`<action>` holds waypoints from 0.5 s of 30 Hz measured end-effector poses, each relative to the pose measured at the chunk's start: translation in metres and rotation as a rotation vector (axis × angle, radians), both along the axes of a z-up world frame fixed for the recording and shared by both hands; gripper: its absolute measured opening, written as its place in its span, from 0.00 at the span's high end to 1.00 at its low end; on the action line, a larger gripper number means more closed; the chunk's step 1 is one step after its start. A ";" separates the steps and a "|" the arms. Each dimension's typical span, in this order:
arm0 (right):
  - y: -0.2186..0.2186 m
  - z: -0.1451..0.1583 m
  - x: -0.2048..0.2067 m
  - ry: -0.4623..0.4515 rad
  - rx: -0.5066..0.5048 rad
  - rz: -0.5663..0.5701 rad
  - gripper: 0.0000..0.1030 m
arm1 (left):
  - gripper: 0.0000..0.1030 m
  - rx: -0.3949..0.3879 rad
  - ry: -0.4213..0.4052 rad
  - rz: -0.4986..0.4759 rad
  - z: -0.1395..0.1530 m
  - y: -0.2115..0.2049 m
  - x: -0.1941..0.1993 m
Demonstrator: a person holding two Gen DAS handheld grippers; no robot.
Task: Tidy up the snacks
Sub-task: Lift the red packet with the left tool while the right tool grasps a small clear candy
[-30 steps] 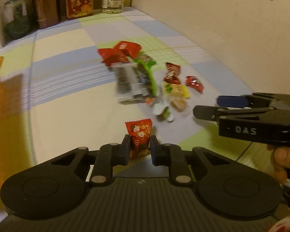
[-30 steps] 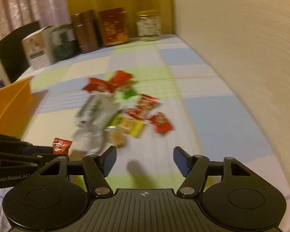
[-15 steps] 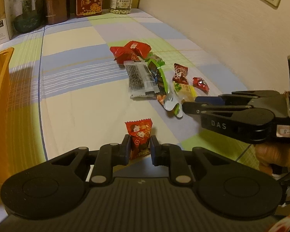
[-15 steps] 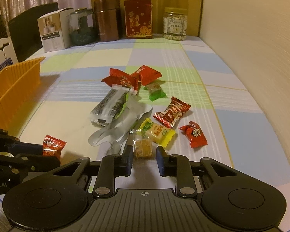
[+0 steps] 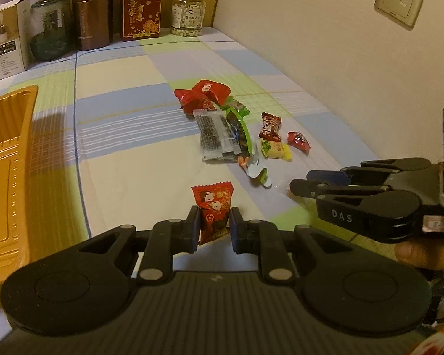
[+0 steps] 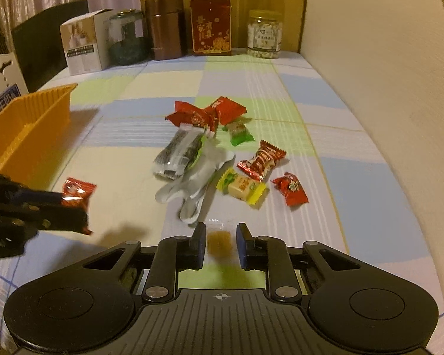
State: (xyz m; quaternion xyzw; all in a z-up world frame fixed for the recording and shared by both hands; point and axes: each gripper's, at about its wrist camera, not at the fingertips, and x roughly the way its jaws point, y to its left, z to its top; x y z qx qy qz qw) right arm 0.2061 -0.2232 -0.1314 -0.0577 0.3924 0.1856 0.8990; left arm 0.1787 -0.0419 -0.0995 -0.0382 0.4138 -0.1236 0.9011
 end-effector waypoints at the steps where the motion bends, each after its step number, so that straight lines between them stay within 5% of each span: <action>1: 0.000 -0.002 0.000 0.001 -0.003 -0.001 0.79 | 0.83 -0.003 0.001 0.002 0.000 0.001 -0.001; 7: 0.004 -0.016 0.002 0.005 -0.017 0.019 0.66 | 0.83 -0.013 -0.004 0.013 0.002 0.007 -0.004; 15: 0.004 -0.006 -0.002 0.000 -0.014 0.031 0.79 | 0.83 -0.038 -0.013 0.030 0.009 0.012 -0.008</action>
